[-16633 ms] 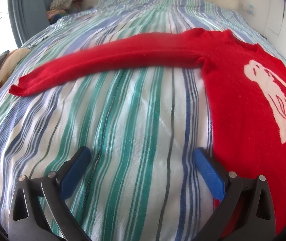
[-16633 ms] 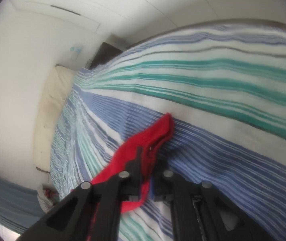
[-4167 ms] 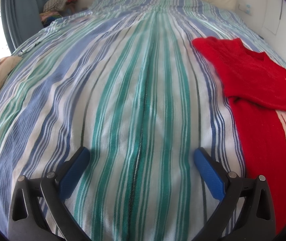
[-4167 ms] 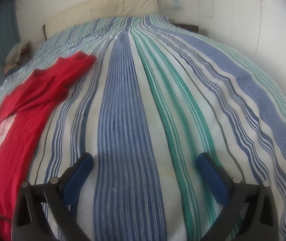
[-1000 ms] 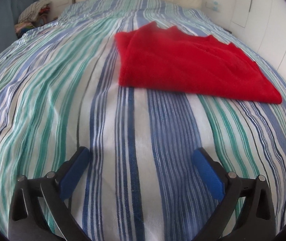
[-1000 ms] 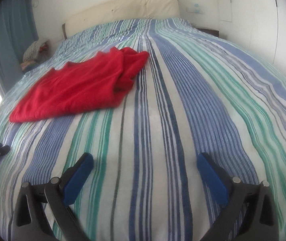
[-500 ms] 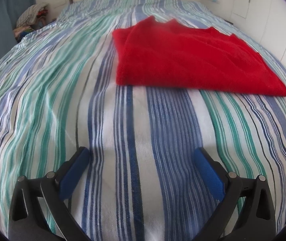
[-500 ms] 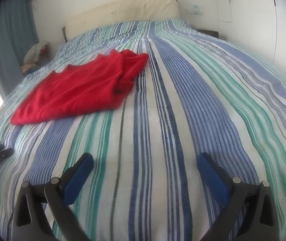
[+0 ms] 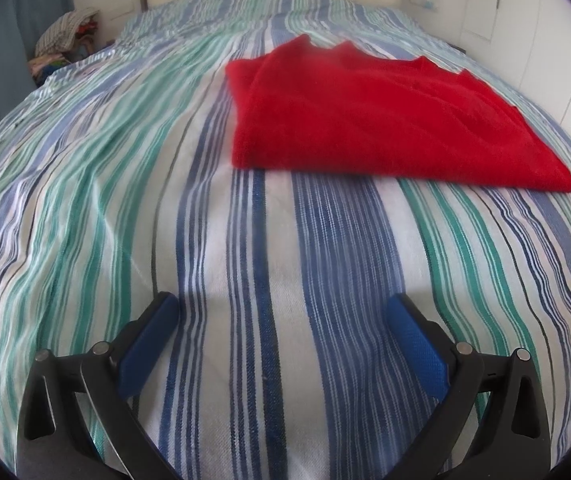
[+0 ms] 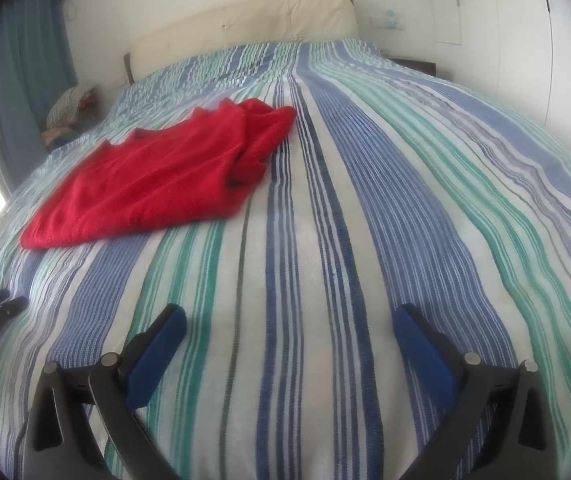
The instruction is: Fold small clothes
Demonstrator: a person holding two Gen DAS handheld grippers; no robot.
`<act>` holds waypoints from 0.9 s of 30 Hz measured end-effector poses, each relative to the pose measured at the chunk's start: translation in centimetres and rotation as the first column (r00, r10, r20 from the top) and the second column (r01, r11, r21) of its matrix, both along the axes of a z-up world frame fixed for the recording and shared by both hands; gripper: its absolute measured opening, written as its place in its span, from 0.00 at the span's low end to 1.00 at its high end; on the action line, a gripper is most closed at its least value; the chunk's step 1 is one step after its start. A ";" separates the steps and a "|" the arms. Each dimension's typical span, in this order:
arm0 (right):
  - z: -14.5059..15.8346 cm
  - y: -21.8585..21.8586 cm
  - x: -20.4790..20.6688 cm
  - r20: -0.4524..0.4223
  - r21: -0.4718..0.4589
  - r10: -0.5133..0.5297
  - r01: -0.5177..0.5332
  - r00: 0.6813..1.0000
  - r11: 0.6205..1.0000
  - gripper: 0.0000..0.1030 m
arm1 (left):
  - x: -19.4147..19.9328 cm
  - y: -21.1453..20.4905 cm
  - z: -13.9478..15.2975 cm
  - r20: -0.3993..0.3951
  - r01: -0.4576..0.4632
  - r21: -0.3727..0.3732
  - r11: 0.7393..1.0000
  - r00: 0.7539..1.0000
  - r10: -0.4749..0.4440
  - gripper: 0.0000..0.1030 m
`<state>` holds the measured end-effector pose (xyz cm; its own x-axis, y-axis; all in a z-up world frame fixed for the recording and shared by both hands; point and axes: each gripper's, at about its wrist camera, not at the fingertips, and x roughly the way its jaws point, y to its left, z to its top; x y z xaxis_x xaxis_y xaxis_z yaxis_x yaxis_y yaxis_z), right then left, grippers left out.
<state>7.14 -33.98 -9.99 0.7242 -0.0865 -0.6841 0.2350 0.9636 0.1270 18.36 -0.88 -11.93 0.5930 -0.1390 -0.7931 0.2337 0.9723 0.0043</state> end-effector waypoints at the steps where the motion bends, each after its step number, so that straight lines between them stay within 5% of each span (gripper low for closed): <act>1: 0.0 0.0 0.0 -0.001 -0.002 -0.001 0.001 1.000 1.000 0.99 | 0.0 0.0 0.0 0.000 0.000 0.000 1.000 1.000 0.000 1.00; 27: -0.4 0.8 0.8 -0.039 -0.068 -0.022 0.019 0.999 0.997 0.99 | 0.0 0.0 0.0 0.001 0.000 0.000 1.000 1.000 0.000 1.00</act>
